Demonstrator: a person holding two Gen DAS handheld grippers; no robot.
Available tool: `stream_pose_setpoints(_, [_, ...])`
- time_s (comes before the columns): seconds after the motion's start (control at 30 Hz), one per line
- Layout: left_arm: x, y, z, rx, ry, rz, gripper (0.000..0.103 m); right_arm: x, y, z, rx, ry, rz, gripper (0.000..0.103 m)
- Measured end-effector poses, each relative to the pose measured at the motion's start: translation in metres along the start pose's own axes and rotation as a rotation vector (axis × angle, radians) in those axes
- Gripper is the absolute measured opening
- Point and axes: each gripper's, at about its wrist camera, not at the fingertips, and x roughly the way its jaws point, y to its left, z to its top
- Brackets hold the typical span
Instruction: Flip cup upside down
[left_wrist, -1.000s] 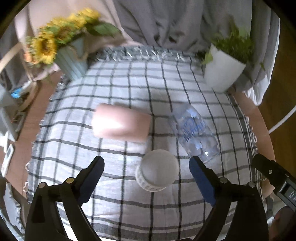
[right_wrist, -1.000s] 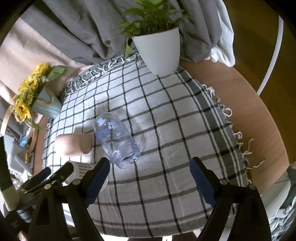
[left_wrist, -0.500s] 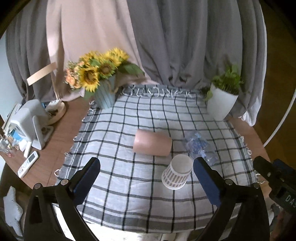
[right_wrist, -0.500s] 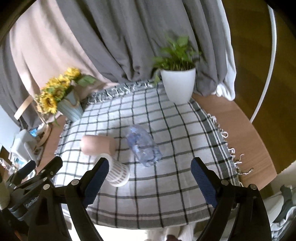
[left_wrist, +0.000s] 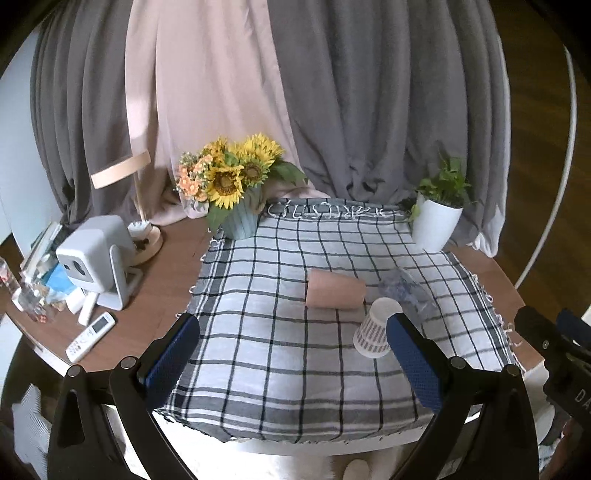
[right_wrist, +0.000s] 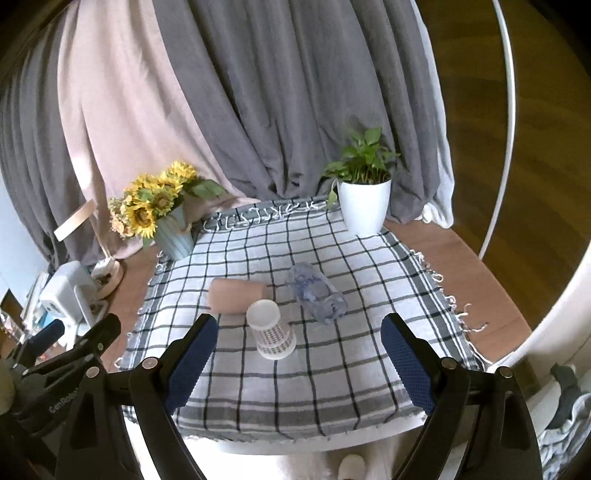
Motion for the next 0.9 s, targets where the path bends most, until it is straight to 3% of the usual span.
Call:
stream_pose_setpoints(0.47, [-0.055, 0.002, -0.028, 0.0, -0.087, 0.052, 0.103, -0.066, 0.004, -0.032, -0.033, -0.128, 0.016, 0.09])
stream_pose_setpoints(0.9, [-0.083, -0.003, -0.039, -0.017, -0.134, 0.055, 0.103, -0.094, -0.002, -0.04, -0.085, -0.188, 0.045, 0.09])
